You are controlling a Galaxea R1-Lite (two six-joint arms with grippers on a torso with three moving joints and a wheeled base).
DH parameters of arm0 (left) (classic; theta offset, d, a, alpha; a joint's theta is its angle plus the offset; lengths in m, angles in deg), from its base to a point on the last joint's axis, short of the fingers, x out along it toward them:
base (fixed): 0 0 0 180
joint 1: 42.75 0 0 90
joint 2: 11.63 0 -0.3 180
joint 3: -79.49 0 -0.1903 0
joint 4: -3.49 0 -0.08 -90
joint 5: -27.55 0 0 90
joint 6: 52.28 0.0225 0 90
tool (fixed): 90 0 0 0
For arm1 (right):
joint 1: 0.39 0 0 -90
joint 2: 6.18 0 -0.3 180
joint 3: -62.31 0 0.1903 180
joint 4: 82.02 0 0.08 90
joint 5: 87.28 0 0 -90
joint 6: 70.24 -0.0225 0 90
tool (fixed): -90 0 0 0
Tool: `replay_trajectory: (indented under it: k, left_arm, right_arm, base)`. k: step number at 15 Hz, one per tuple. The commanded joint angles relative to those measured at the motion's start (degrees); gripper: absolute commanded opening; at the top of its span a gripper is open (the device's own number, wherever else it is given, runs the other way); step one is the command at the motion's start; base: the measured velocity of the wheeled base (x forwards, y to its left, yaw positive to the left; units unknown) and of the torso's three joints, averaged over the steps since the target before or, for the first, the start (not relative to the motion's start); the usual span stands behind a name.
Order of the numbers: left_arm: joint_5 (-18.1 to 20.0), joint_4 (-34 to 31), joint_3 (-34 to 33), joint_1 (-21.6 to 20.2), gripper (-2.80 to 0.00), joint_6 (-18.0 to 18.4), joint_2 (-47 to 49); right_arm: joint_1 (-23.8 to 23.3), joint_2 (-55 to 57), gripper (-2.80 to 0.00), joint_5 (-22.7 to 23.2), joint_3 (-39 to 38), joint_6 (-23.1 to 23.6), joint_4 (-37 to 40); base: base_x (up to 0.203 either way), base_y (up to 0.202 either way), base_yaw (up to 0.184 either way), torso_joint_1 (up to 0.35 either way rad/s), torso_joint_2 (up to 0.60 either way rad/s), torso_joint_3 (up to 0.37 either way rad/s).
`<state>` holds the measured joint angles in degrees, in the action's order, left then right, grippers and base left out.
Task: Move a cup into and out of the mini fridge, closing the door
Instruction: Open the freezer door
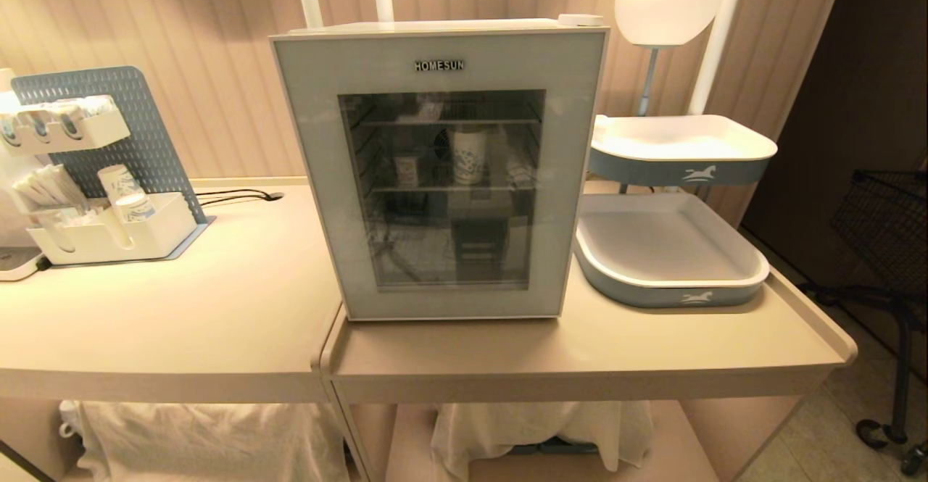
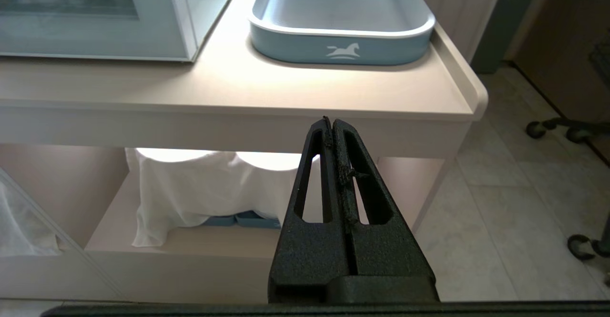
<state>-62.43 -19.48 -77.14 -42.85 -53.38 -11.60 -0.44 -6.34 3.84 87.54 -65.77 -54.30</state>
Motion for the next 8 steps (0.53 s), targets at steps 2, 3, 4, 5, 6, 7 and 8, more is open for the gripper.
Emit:
replay_trajectory:
  k: [2,3,4,5,6,7,8]
  left_arm:
    - [0.0,0.0,0.0,0.0,-2.8,0.0,0.0]
    - [0.0,0.0,0.0,0.0,-2.8,0.0,0.0]
    - [0.1,0.0,0.0,0.0,-2.8,0.0,0.0]
    - [0.0,0.0,0.0,0.0,-2.8,0.0,0.0]
    - [0.0,0.0,0.0,0.0,-2.8,0.0,0.0]
    - [0.0,0.0,0.0,0.0,-2.8,0.0,0.0]
    - [0.1,0.0,0.0,0.0,-2.8,0.0,0.0]
  right_arm:
    - [0.0,0.2,-2.8,0.0,0.0,0.0,0.0]
    - [0.0,0.2,-2.8,0.0,-0.1,-0.1,0.0]
    - [0.0,0.2,-2.8,0.0,-0.1,-0.1,0.0]
    - [0.0,0.2,-2.8,0.0,-0.1,0.0,0.0]
    - [0.0,0.2,-2.8,0.0,-0.1,0.0,0.0]
    - [0.0,0.2,-2.8,0.0,-0.1,-0.1,0.0]
    - [0.0,0.2,-2.8,-0.1,-0.1,-0.1,0.0]
  base:
    - [-0.001,0.072,-0.001,0.004,0.01,0.001]
    - [0.0,0.137,-0.003,-0.001,0.0,0.002]
    - [0.0,0.195,0.002,0.002,0.0,-0.002]
    - [0.0,0.198,-0.001,0.002,0.0,0.002]
    - [0.0,0.2,0.003,0.002,0.0,0.007]
    - [0.0,0.191,0.002,-0.001,0.0,-0.002]
    - [0.0,0.192,0.002,-0.002,0.0,0.0]
